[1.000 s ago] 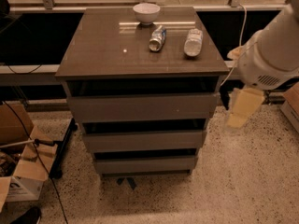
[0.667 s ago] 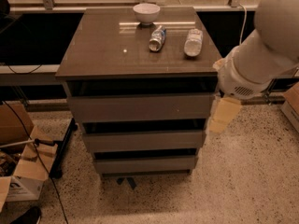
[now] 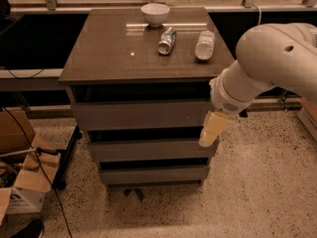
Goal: Open top drawer
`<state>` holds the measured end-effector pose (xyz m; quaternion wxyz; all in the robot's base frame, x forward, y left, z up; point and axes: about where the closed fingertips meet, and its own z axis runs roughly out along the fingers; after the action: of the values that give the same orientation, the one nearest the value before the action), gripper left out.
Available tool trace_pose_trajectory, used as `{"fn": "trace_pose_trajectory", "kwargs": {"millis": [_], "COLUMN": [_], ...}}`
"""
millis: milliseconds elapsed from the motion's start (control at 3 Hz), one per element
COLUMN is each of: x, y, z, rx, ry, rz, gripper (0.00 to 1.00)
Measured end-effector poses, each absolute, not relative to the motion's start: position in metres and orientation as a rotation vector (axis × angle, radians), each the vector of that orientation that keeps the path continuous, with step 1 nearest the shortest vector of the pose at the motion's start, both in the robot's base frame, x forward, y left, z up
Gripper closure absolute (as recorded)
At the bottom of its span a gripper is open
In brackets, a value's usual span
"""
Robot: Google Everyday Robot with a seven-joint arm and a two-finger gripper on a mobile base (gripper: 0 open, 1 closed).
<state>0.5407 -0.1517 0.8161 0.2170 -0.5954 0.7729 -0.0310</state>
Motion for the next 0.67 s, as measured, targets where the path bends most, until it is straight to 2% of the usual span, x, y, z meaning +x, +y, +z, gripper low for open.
{"fn": "trace_pose_trajectory", "kwargs": {"millis": [667], "x": [0.597], "y": [-0.152], "z": [0.751], "rx": [-1.616], "ry": [2.144], "rz": [0.012], "gripper": [0.00]}}
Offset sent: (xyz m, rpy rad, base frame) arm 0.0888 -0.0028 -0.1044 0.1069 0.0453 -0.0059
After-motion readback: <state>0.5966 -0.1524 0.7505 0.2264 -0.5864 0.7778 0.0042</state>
